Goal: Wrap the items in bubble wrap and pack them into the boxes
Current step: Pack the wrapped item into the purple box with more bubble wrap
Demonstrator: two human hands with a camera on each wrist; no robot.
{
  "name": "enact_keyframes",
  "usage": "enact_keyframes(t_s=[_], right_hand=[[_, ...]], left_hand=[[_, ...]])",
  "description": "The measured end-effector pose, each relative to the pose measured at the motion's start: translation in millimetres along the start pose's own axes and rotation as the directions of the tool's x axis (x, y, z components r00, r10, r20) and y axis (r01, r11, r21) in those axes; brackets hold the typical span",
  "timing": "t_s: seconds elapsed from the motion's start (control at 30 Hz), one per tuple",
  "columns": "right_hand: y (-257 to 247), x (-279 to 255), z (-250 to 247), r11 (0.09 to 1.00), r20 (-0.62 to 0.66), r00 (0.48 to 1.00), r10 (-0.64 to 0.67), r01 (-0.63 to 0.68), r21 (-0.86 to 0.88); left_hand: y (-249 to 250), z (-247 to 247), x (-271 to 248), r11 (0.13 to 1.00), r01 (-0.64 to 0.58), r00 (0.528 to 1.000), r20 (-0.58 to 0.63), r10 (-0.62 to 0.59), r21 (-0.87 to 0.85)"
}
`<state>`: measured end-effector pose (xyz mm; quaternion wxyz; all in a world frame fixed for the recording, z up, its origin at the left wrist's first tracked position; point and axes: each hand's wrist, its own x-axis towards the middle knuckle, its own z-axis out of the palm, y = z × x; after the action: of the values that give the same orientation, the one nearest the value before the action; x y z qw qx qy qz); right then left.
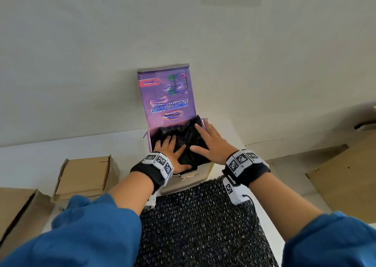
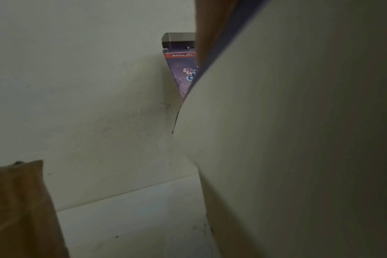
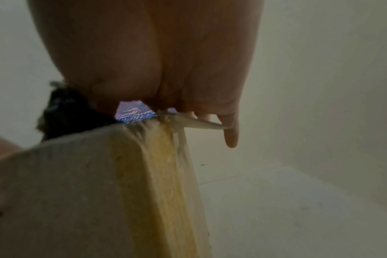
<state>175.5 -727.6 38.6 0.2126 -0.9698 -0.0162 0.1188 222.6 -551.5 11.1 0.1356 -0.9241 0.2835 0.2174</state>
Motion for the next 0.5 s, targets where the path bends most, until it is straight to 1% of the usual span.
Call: enact_keyframes(t_s=[0.07, 0.1, 0.13, 0.17, 0.2, 0.23, 0.27, 0.3, 0.33, 0.37, 0.4, 0.43, 0.5], right_hand=[[2, 0, -1, 0.984, -0.006, 1.000, 0.014, -0.013, 0.179], [2, -1, -1, 0.970, -0.013, 1.000, 0.019, -0.015, 0.243], [1, -3, -1, 0.952, -0.031, 0.999, 0.017, -0.007, 0.306], [0, -4, -2, 0.925, -0.057, 0.998, 0.007, 0.015, 0.380], [0, -4, -2, 0.889, -0.088, 0.996, -0.005, 0.045, 0.456], [0, -4, -1, 0.852, -0.118, 0.993, -0.019, 0.078, 0.518], [0, -3, 0, 0.819, -0.131, 0.991, -0.025, 0.095, 0.566], [1, -1, 2, 0.791, -0.132, 0.991, -0.022, 0.098, 0.604], [2, 0, 4, 0.772, -0.127, 0.992, -0.017, 0.094, 0.628], [4, 1, 6, 0.762, -0.123, 0.992, -0.016, 0.092, 0.641], [5, 1, 7, 0.764, -0.119, 0.993, -0.016, 0.089, 0.640], [5, 1, 8, 0.777, -0.113, 0.993, -0.016, 0.083, 0.624], [7, 1, 8, 0.823, -0.059, 0.998, 0.019, 0.018, 0.567]], left_hand=[[2, -4, -1, 1.000, 0.002, 1.000, -0.015, -0.002, -0.003], [2, -9, -4, 0.999, 0.000, 0.997, -0.073, -0.002, -0.033], [2, -15, -7, 0.997, -0.010, 0.984, -0.176, -0.004, -0.078], [3, -20, -8, 0.990, -0.039, 0.954, -0.301, -0.004, -0.134], [4, -23, -9, 0.975, -0.099, 0.919, -0.395, 0.013, -0.198], [6, -24, -8, 0.950, -0.178, 0.905, -0.422, 0.056, -0.257], [8, -24, -7, 0.920, -0.244, 0.917, -0.381, 0.116, -0.307], [11, -21, -6, 0.901, -0.272, 0.942, -0.284, 0.178, -0.339], [13, -16, -4, 0.903, -0.264, 0.961, -0.168, 0.218, -0.339], [14, -11, -1, 0.918, -0.243, 0.970, -0.079, 0.230, -0.314], [14, -6, 3, 0.934, -0.225, 0.974, -0.027, 0.227, -0.279], [14, -1, 6, 0.945, -0.214, 0.975, -0.003, 0.221, -0.248], [15, 4, 11, 0.961, -0.202, 0.978, 0.017, 0.209, -0.188]])
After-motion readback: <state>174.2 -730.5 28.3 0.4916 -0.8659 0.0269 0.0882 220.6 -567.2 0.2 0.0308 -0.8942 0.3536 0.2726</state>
